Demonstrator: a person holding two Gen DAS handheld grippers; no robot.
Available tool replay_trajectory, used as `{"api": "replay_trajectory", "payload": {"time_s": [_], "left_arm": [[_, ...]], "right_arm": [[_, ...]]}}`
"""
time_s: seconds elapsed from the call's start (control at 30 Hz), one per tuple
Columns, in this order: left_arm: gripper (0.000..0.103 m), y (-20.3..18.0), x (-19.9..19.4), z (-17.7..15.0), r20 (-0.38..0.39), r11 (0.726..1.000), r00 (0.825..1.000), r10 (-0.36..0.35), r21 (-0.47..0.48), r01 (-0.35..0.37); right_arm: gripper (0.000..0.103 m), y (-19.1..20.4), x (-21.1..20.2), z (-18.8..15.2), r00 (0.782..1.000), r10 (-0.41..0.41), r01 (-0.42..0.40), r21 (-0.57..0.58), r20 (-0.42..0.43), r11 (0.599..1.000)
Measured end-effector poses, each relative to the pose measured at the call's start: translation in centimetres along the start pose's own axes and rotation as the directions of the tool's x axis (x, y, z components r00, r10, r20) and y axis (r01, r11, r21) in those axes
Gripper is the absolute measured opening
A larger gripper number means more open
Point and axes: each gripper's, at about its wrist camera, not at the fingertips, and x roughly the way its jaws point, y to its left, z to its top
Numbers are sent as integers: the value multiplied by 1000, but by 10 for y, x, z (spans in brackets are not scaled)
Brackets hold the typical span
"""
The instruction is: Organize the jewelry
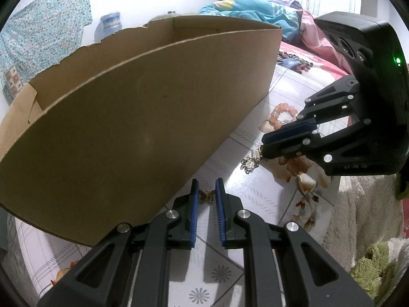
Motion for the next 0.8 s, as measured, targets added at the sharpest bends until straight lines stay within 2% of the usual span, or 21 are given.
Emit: {"api": "replay_trajectory", "payload": {"time_s": [0.4,0.6,0.8], "left_arm": [[12,-1,-3,-1,9,1000,1000,1,5,-1],[12,-7,-21,-1,48,1000,999,-5,31,4],[12,-17,-54,6,116,998,993,-26,53,20]], "right_arm": [[8,5,-9,-2,999,-29,27,53,33,998],[8,7,-41,-5,992,-61,49,108,112,993],[8,8,-83,-3,967,-99,59,170,235,984]]}}
